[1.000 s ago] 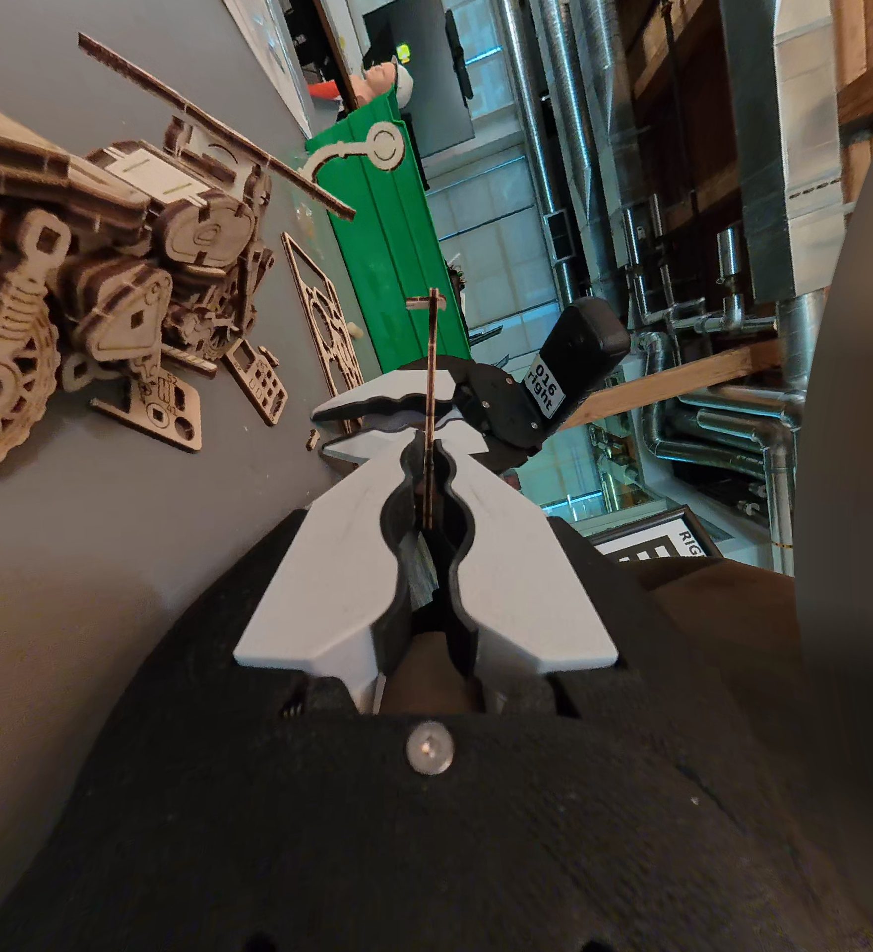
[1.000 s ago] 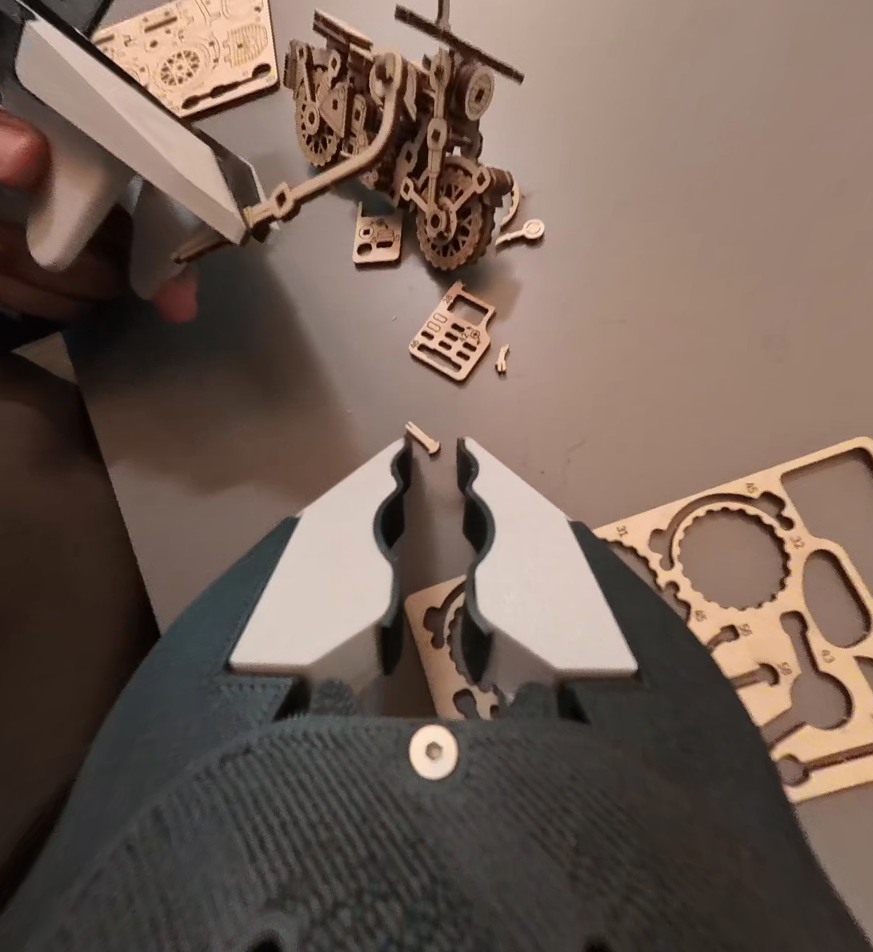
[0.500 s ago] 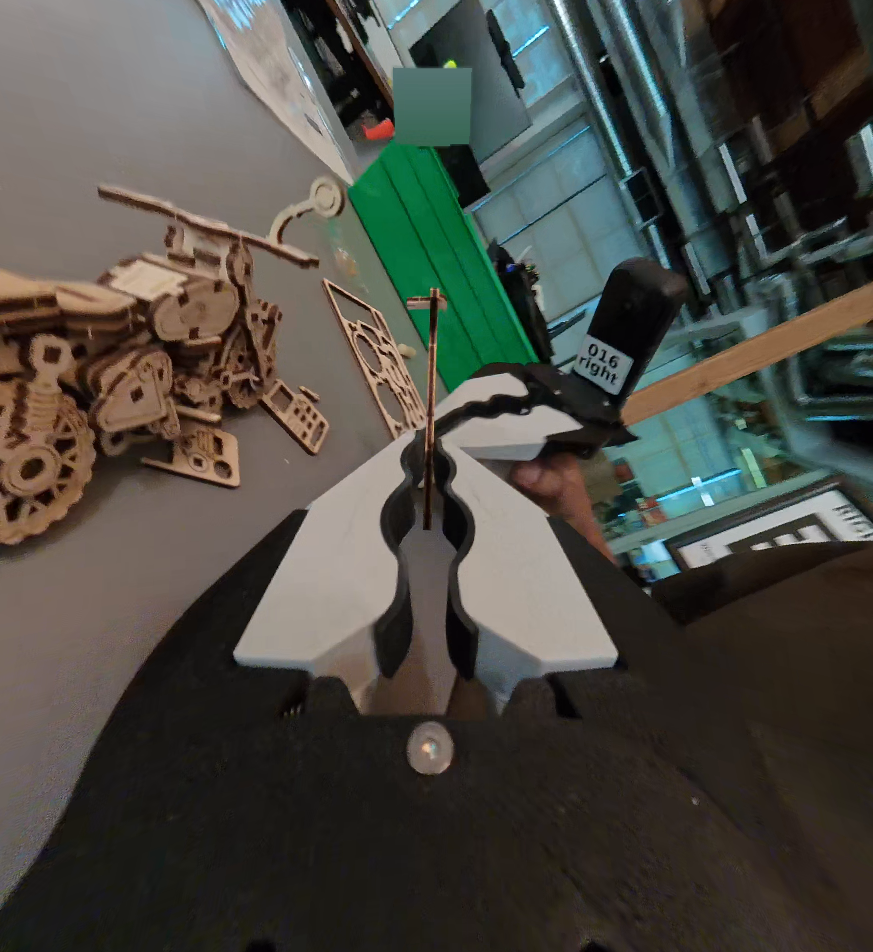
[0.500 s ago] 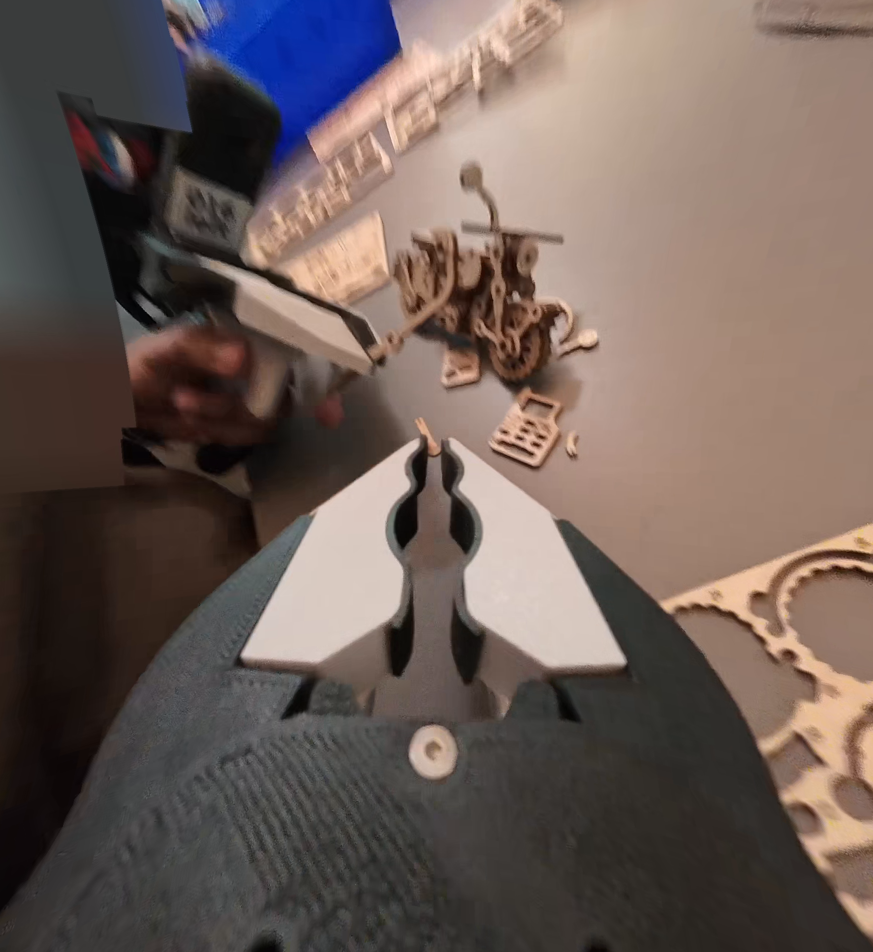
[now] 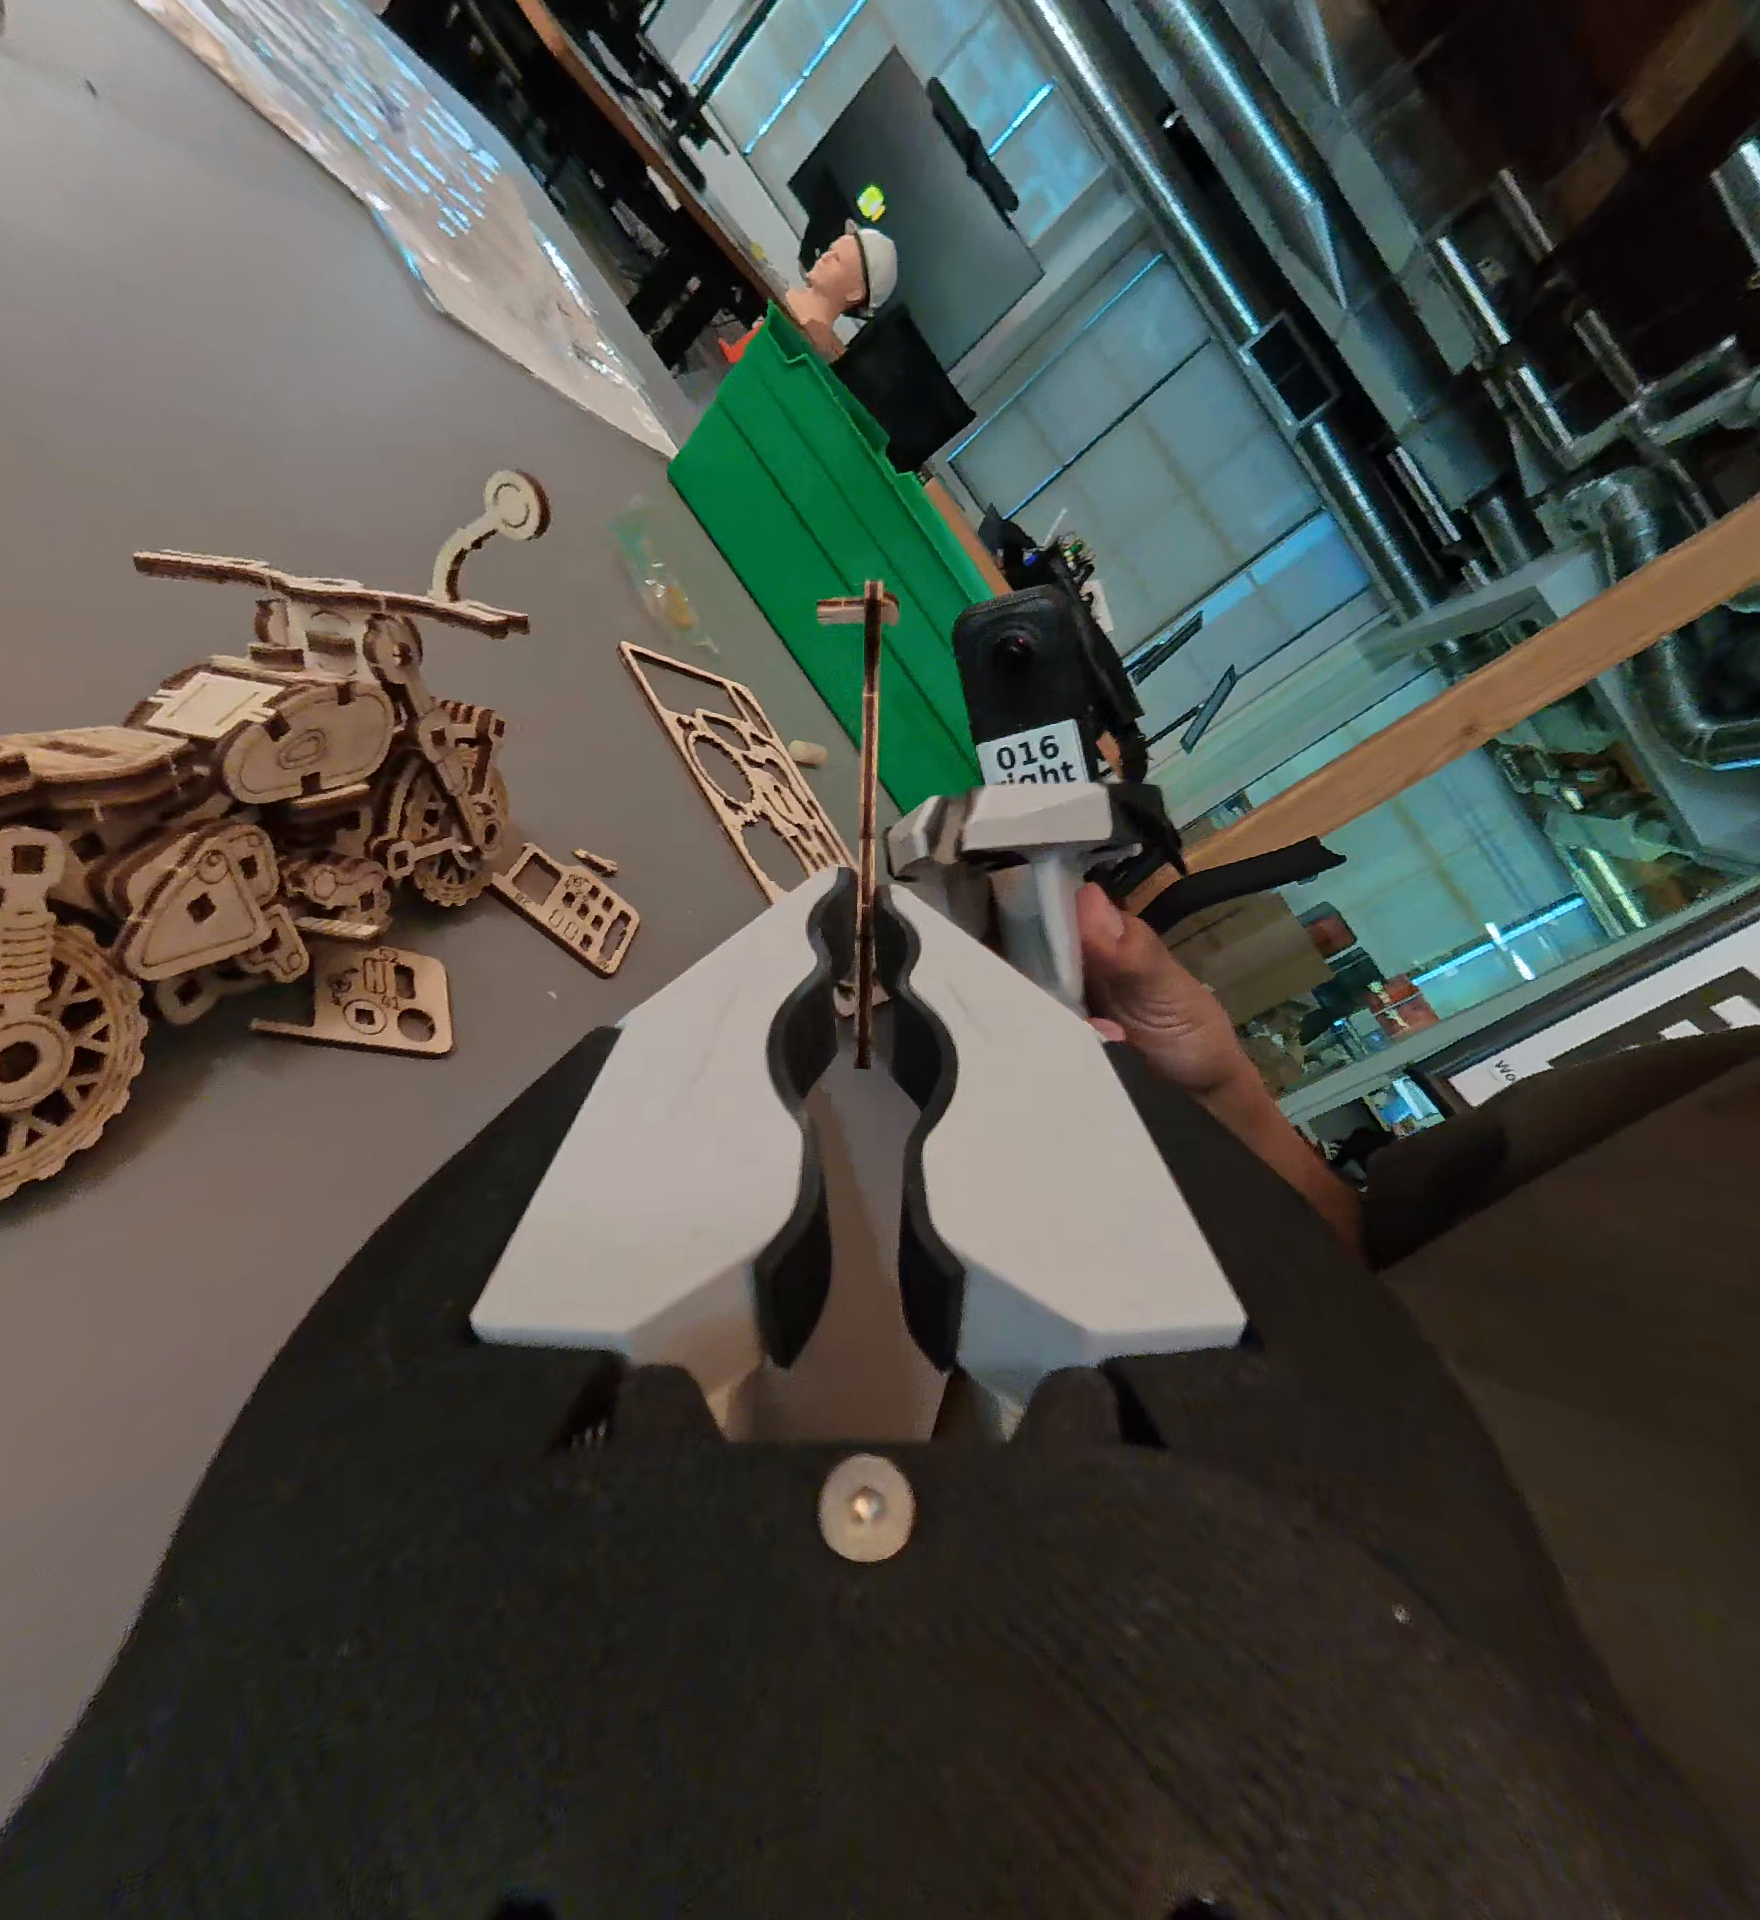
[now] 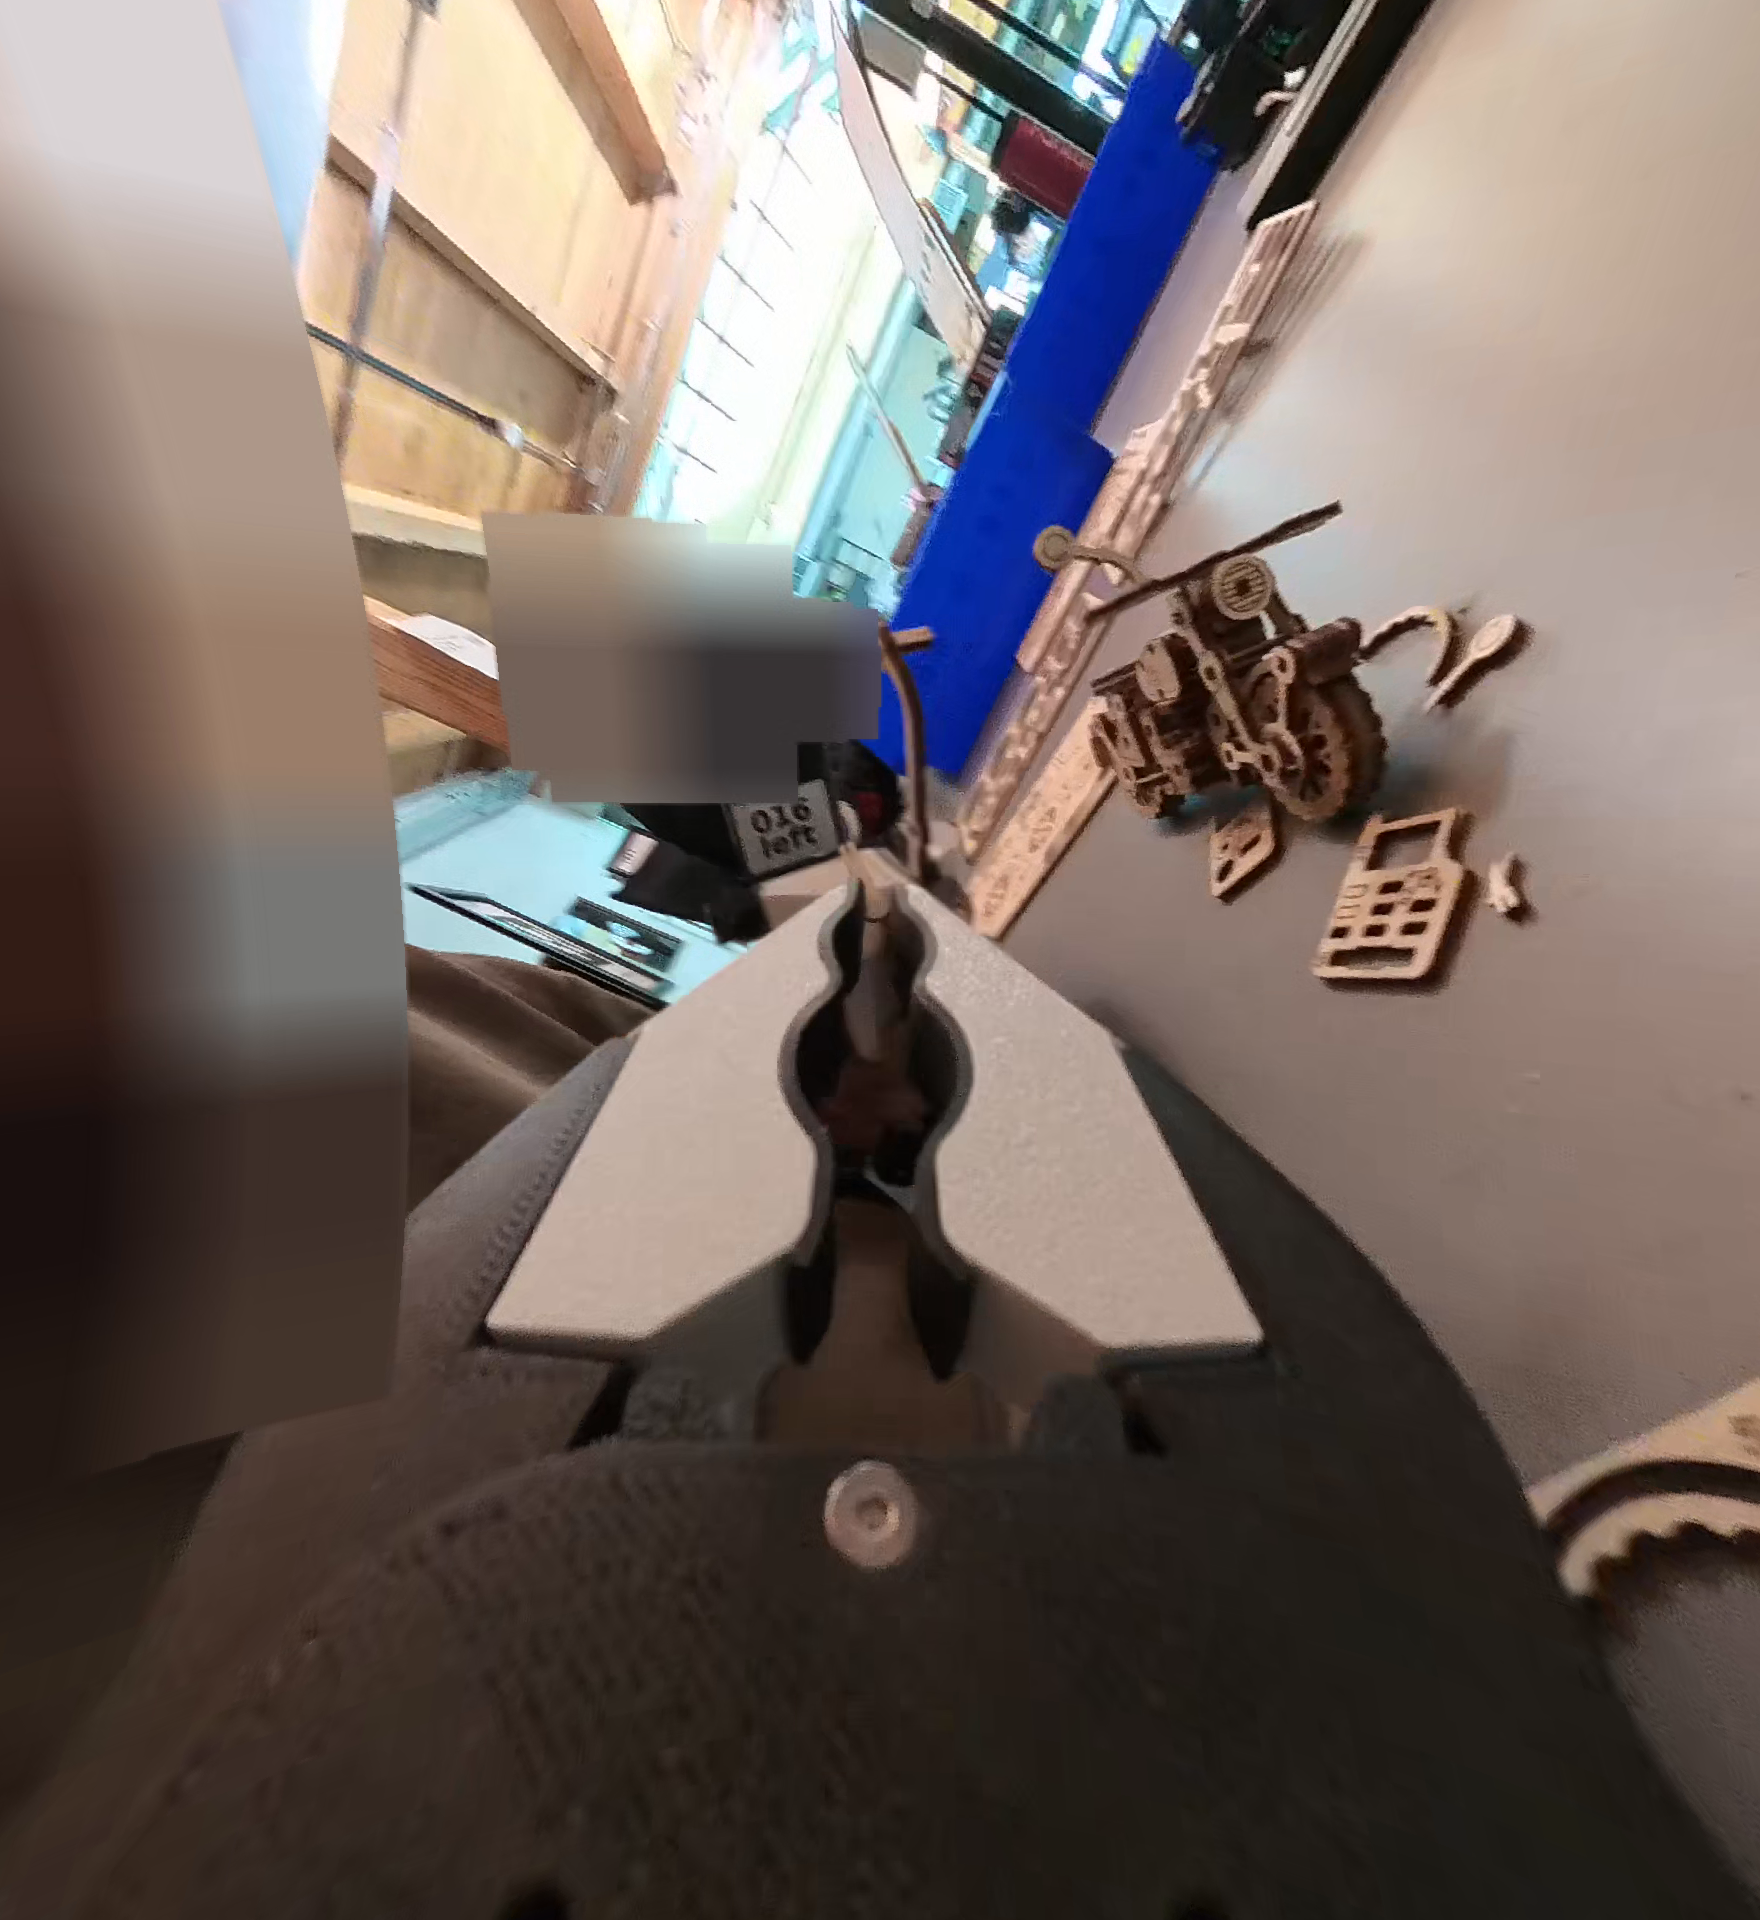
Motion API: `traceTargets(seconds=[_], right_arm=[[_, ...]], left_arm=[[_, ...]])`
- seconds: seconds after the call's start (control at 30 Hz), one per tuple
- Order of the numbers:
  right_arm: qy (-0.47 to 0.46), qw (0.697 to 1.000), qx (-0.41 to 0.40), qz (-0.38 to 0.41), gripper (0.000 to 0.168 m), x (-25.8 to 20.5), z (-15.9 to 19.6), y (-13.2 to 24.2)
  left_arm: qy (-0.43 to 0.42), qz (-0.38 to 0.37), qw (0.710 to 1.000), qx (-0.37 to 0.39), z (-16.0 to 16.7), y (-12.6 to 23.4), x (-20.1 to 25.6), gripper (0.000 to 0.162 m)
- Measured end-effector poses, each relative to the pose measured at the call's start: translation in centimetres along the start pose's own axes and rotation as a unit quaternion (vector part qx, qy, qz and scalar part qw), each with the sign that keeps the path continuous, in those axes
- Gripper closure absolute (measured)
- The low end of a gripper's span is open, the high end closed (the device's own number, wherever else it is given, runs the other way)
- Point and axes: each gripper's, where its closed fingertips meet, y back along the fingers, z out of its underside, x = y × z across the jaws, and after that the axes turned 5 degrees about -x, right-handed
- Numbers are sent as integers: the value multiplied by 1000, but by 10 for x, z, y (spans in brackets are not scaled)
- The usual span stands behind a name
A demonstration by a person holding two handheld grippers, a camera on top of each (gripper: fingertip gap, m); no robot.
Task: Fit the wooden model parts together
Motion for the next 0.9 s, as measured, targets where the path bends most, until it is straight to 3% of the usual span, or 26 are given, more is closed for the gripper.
traceTargets(seconds=[0.13, 0.43, 0.57, 0.9], right_arm=[[133, 983, -44, 117, 165, 14, 5, -1], [401, 869, -98, 273, 165, 12, 9, -7], [444, 834, -112, 308, 165, 16, 10, -9], [459, 825, -114, 310, 165, 13, 12, -10]], left_arm=[[45, 27, 999, 4, 0, 0, 2, 162], [162, 69, 984, 6, 4, -1, -2, 162], [175, 82, 981, 9, 4, -1, -1, 161], [169, 77, 983, 5, 5, -1, -2, 162]])
